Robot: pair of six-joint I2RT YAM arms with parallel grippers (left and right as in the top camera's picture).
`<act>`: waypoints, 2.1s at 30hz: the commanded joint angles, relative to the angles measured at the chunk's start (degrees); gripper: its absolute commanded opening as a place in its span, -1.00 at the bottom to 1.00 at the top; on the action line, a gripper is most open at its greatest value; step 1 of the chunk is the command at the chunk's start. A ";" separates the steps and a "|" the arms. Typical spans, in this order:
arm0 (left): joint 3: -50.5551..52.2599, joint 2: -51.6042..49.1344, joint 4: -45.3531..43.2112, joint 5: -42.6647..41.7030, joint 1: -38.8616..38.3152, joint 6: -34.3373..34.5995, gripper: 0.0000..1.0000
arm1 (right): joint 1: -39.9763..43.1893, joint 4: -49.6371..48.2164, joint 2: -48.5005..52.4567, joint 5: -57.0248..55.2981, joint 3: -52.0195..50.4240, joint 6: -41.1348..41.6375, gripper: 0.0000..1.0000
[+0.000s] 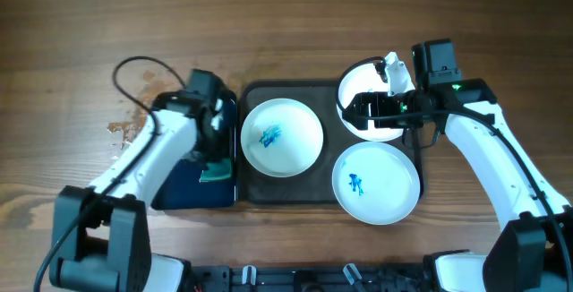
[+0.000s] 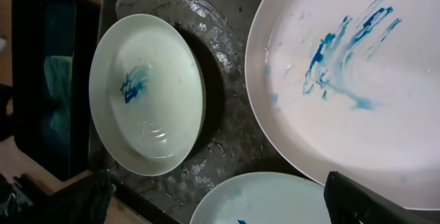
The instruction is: Clean dirty plates on tray and stack at the side
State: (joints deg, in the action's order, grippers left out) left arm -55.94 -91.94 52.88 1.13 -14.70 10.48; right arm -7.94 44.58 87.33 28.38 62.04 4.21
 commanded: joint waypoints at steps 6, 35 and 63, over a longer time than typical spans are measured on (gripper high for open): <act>-1.81 2.14 4.92 3.06 -5.42 6.95 -0.67 | 0.02 0.11 0.33 -0.52 1.27 -1.18 0.99; 4.57 -4.55 -9.55 -5.57 5.46 9.25 -0.04 | 0.02 0.11 0.33 -0.50 1.27 -1.18 0.99; 4.20 -3.89 -10.27 -5.53 5.51 9.27 -0.92 | 0.02 -0.55 0.33 0.00 1.27 0.92 0.99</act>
State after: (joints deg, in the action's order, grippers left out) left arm -51.94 -96.07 42.72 -4.43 -9.26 19.81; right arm -7.94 44.51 87.33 28.23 62.04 4.54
